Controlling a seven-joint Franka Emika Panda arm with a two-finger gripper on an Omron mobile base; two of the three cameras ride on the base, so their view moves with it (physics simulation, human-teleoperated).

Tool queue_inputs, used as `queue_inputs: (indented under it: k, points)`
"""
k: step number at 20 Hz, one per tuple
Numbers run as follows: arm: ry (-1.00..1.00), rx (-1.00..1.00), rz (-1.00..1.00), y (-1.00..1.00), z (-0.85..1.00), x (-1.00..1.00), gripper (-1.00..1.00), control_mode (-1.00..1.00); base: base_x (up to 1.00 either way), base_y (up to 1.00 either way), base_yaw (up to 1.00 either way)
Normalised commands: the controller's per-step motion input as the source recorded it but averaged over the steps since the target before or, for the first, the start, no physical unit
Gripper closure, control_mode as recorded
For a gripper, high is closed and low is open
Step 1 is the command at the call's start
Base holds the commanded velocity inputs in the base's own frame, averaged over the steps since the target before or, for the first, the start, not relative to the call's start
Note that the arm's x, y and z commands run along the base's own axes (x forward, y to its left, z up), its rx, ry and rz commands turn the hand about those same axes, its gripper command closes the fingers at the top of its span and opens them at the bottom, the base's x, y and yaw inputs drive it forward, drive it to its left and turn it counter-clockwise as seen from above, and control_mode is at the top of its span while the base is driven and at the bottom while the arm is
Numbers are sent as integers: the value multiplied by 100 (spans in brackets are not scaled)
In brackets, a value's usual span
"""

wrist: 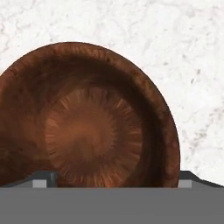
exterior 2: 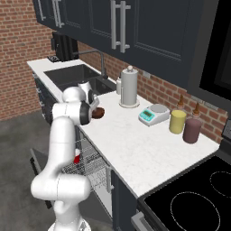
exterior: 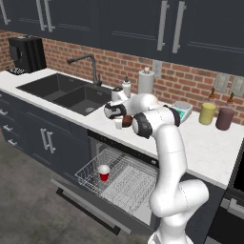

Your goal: Pick up the cup and bowl from the counter, place them in the dishwasher, and close the dishwasher door.

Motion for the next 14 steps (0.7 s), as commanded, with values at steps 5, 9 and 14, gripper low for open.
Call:
queue_inputs:
  k: [5,9,14]
  points:
    - [0,0,-12,9,-26,11,100,-100,0,0,0]
    - [0,0,-14,0,-14,-11,100,-100,0,0,0]
    - [4,0,-14,0,-16,-62,100,-100,0,0,0]
